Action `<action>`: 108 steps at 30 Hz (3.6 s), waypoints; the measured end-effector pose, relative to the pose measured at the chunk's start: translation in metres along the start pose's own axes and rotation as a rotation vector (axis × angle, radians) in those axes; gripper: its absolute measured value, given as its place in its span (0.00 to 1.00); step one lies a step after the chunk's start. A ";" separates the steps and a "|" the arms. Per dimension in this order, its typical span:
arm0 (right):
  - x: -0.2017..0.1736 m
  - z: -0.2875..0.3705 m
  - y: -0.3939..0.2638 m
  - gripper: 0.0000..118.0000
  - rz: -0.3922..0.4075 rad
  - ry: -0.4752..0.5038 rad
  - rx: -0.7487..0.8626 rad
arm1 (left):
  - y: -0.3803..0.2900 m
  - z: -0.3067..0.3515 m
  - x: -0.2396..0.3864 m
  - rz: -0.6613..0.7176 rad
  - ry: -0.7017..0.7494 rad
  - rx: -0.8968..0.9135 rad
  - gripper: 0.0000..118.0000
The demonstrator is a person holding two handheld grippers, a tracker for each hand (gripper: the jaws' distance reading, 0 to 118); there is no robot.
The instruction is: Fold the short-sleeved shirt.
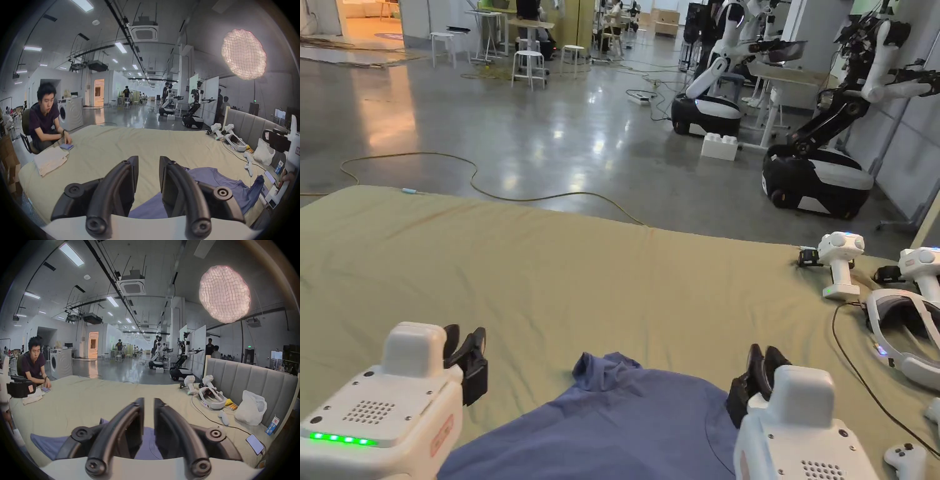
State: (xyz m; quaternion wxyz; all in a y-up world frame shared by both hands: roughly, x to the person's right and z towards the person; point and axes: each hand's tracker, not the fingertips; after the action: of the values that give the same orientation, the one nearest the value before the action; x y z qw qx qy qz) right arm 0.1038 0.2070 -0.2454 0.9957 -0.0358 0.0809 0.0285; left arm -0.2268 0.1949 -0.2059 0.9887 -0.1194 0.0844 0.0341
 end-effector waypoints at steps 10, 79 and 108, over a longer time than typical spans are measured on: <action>-0.019 -0.008 -0.001 0.00 0.006 0.002 0.021 | 0.002 -0.001 0.017 -0.039 -0.003 0.040 0.00; -0.050 -0.357 -0.163 0.03 0.348 0.435 -0.929 | -0.139 -0.027 -0.182 0.281 0.262 -0.778 0.05; 0.104 -0.183 0.217 0.03 0.153 0.135 -0.093 | 0.217 -0.084 -0.149 0.022 0.059 -0.114 0.05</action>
State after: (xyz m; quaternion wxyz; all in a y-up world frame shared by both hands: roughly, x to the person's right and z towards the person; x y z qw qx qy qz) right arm 0.1640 0.4147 -0.4572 0.9801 -0.0777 0.1490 0.1057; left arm -0.4060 0.3775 -0.3098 0.9769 -0.1757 0.1127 0.0462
